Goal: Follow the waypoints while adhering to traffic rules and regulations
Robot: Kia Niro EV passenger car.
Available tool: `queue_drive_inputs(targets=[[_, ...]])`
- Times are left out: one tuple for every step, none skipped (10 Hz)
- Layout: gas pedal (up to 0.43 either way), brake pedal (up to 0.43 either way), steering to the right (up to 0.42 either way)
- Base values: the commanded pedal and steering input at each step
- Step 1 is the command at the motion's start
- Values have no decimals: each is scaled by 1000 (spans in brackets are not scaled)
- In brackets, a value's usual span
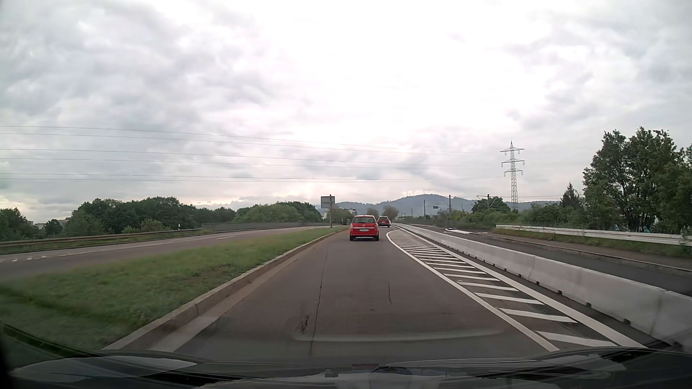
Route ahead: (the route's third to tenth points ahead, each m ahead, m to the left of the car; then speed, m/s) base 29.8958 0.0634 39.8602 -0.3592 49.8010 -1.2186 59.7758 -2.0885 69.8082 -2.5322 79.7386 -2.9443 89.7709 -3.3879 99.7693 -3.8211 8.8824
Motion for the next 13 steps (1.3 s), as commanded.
queue_drive_inputs(targets=[[169, 0, 5], [169, 0, 6], [157, 0, 6], [157, 0, 5], [157, 0, 4], [157, 0, 4], [157, 0, 4], [157, 0, 3], [157, 0, 3], [150, 0, 3], [150, 0, 3], [150, 0, 3], [150, 0, 3]])
